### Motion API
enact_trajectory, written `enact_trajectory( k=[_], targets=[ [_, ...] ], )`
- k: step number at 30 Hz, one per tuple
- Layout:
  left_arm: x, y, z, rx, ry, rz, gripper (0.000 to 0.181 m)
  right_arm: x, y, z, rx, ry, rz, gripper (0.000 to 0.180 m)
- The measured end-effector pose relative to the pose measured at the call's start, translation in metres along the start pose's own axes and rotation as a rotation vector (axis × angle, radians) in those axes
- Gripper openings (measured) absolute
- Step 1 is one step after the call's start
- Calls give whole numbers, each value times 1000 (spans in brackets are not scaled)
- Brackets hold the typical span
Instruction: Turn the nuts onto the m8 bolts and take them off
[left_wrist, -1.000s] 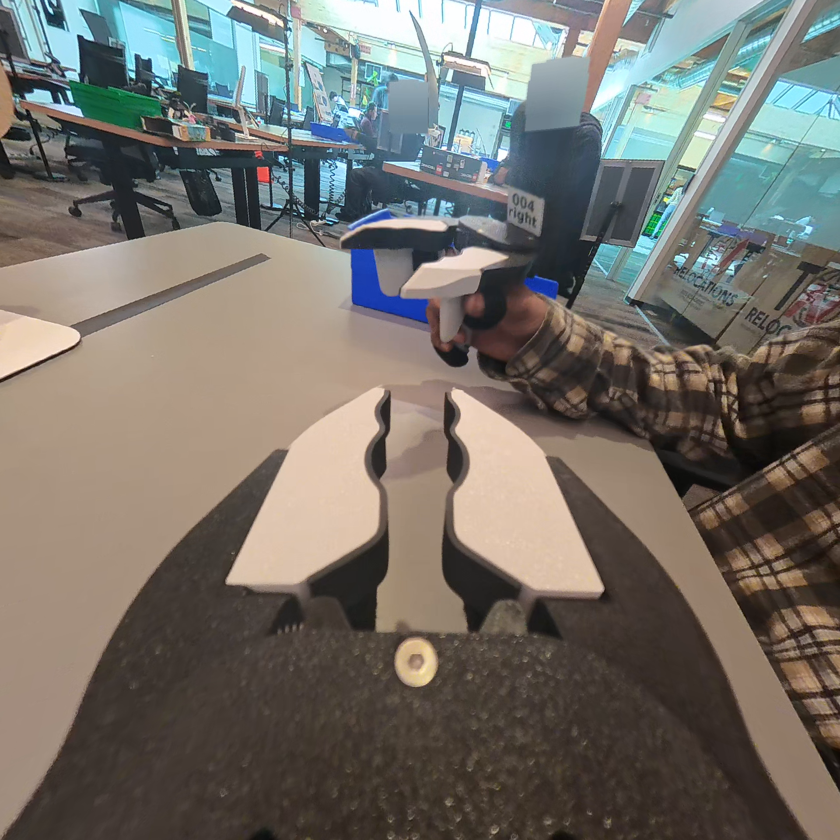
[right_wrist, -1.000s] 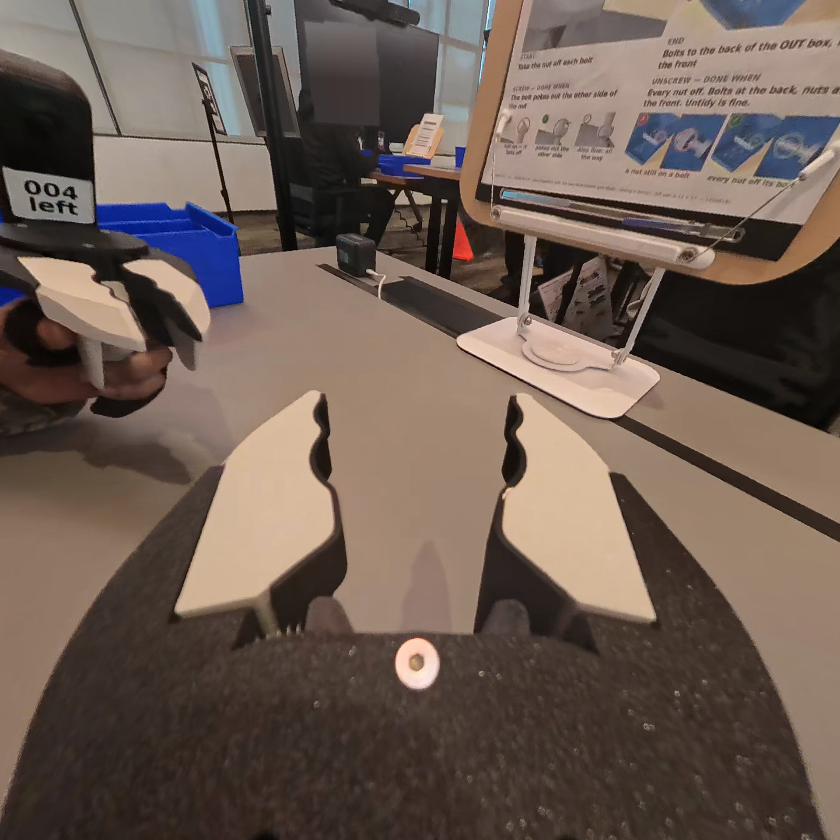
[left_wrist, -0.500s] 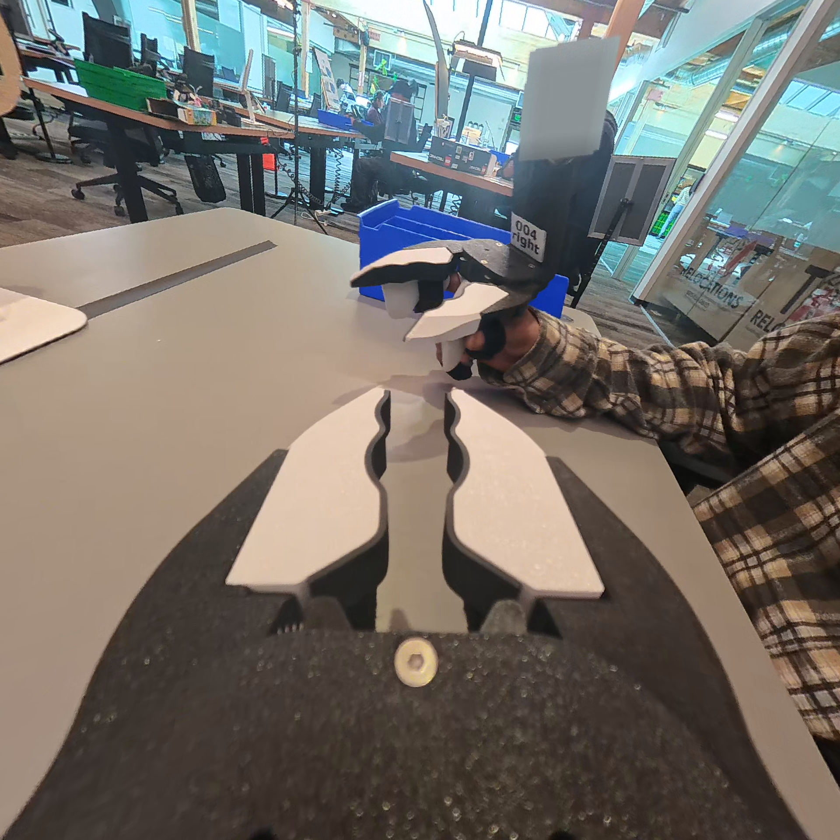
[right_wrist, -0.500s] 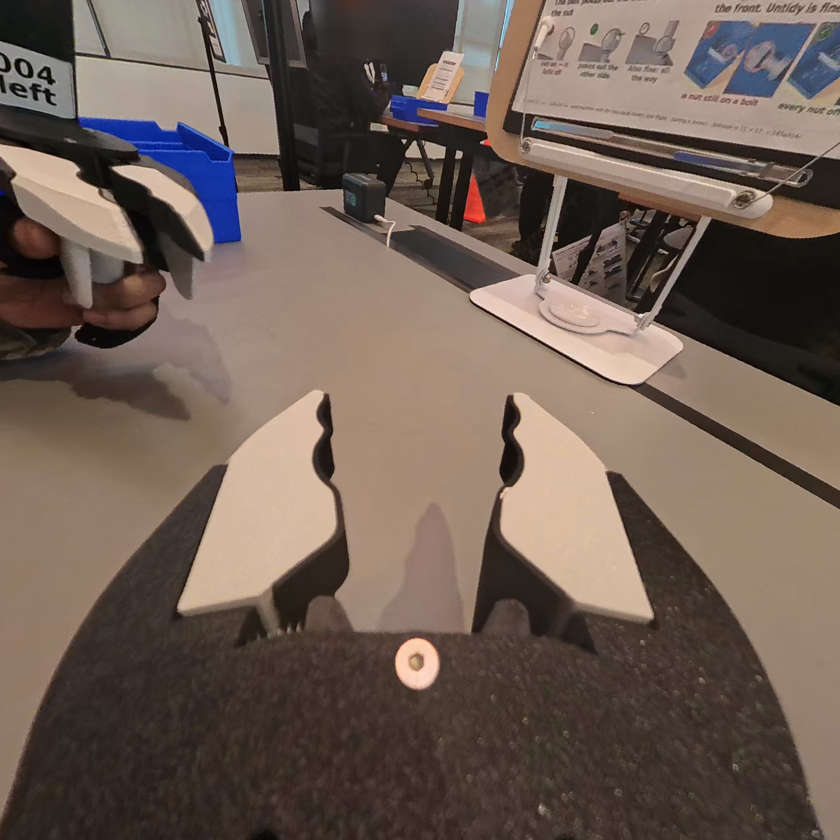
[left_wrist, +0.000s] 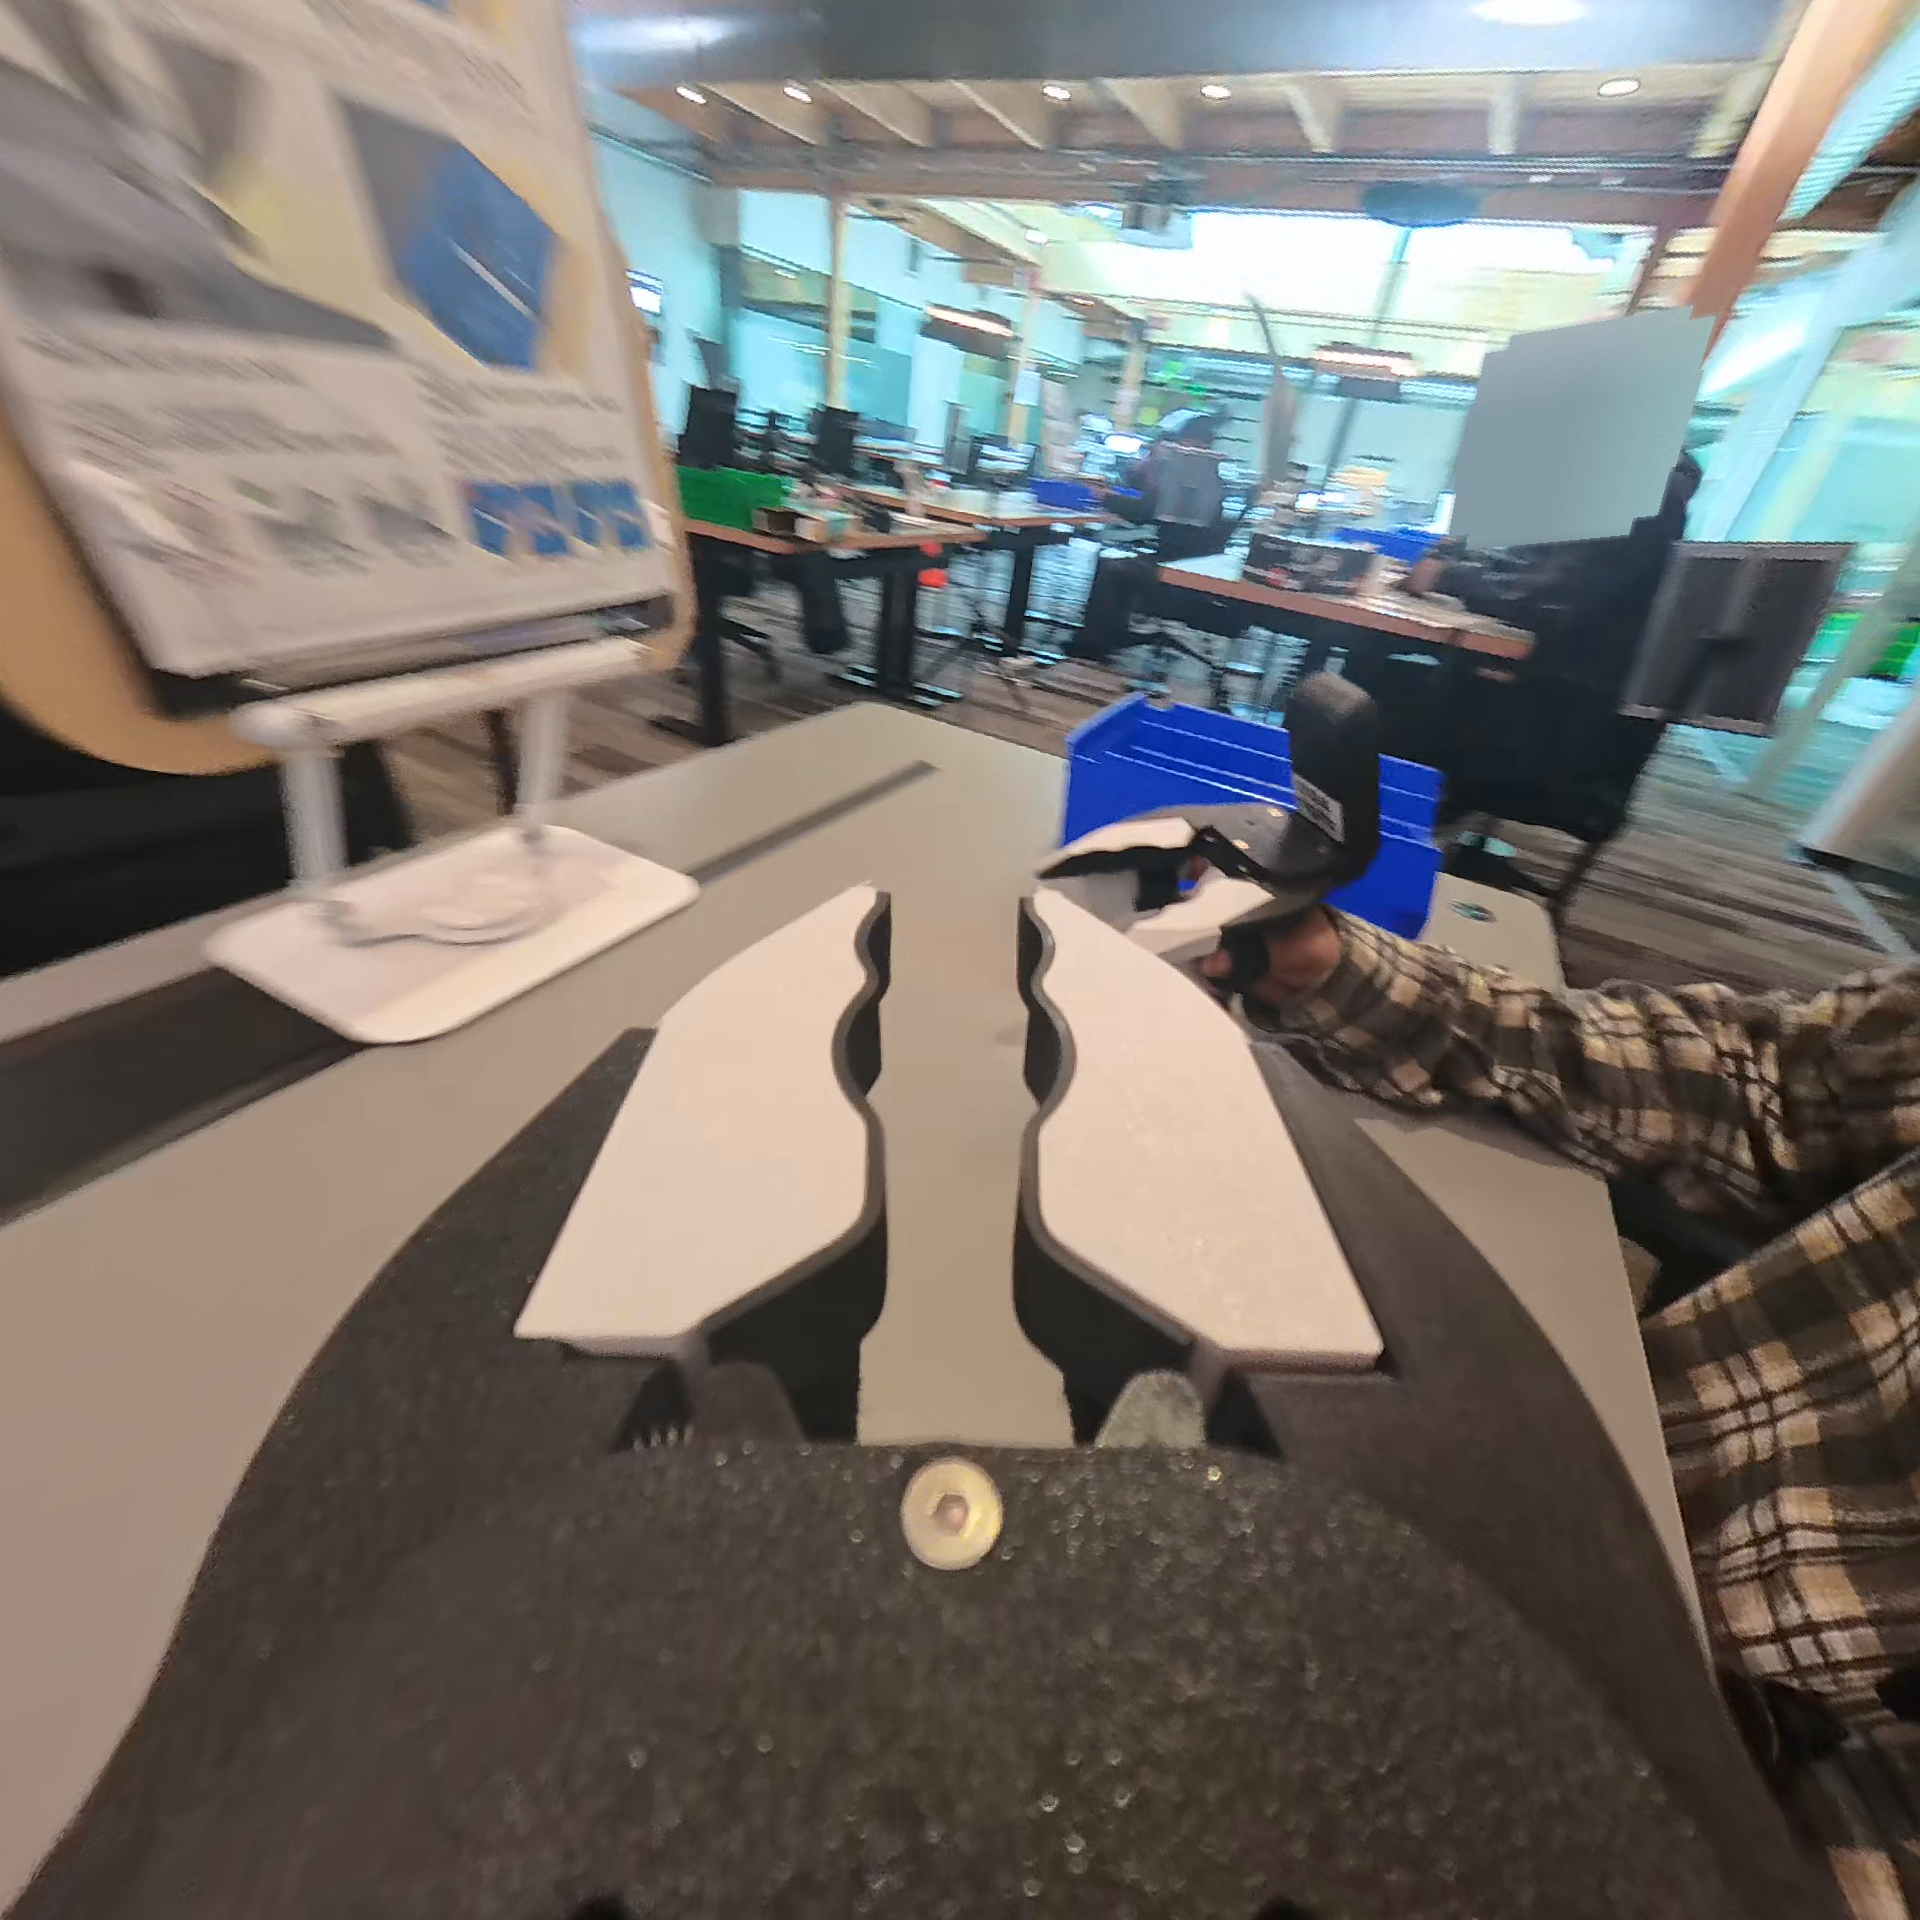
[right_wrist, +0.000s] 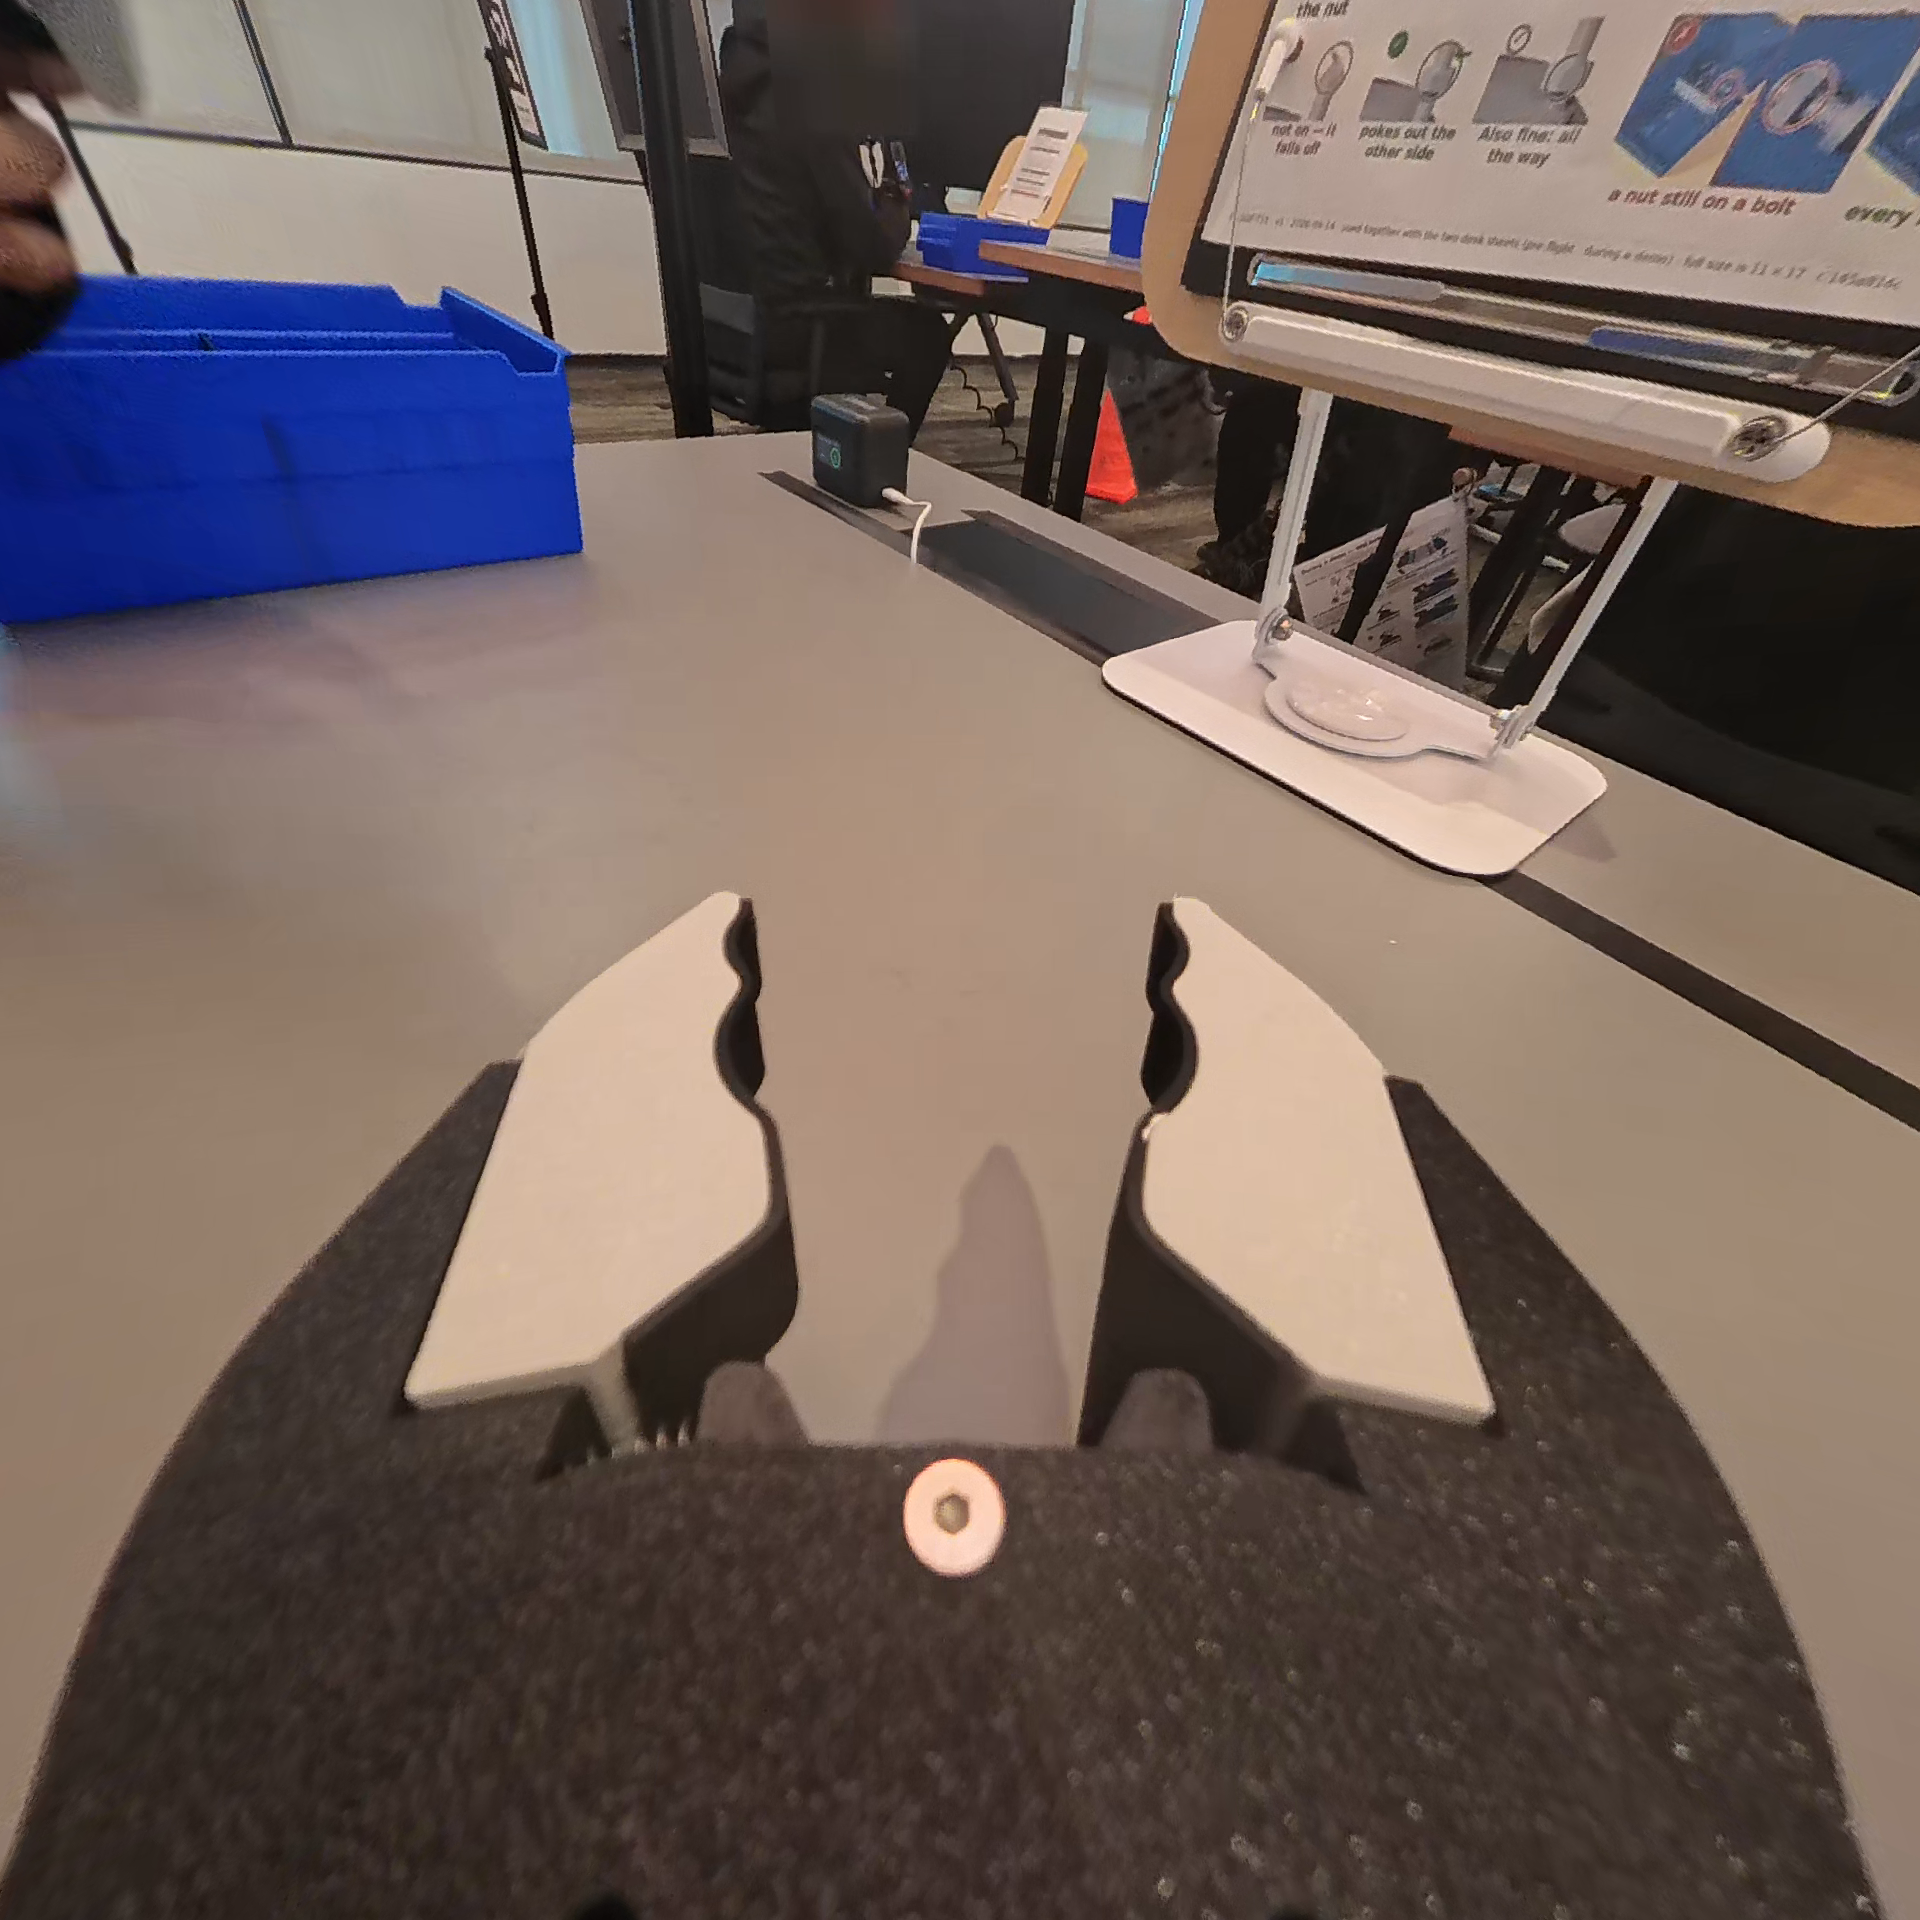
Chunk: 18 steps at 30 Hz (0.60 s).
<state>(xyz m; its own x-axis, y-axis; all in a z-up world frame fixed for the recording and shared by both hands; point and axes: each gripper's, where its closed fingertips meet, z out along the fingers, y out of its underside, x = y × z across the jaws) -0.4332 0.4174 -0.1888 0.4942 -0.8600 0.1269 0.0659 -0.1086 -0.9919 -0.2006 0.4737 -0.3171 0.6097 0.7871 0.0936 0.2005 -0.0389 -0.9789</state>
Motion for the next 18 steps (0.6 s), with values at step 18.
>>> enact_trajectory(
  k=[18],
  targets=[
    [-63, -61, -194, -145, -515, 153, 24, -2, 6, 3, -22, -13, 11, 71]
  ],
)
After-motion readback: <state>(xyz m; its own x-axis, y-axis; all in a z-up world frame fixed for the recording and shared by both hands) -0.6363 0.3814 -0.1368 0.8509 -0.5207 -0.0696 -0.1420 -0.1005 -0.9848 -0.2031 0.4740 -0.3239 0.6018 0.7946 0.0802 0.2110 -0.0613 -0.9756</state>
